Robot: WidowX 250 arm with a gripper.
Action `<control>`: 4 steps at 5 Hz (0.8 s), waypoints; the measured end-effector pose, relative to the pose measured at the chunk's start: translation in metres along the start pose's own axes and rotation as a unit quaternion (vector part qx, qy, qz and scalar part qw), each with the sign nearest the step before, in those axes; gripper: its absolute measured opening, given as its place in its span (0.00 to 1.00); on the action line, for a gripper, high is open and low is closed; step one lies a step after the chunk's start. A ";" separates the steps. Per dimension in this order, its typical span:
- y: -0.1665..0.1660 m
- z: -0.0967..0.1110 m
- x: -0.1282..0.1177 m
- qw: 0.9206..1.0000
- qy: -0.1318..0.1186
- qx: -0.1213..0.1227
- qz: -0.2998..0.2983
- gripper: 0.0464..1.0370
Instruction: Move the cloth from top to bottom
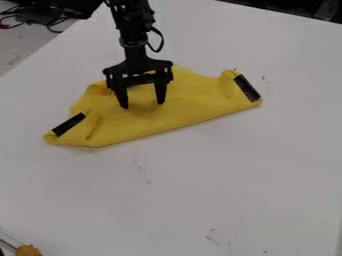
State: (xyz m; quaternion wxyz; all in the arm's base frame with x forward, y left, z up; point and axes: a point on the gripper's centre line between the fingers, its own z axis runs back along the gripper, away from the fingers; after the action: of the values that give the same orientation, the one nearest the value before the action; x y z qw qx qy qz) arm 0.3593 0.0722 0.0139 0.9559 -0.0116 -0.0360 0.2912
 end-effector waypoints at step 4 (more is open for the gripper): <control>-0.001 -0.011 -0.034 0.993 0.038 -0.039 -0.107 0.96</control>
State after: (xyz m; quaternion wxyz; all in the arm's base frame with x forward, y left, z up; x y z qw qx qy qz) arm 0.3319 0.0525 0.0009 0.9810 -0.0563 -0.0118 0.1852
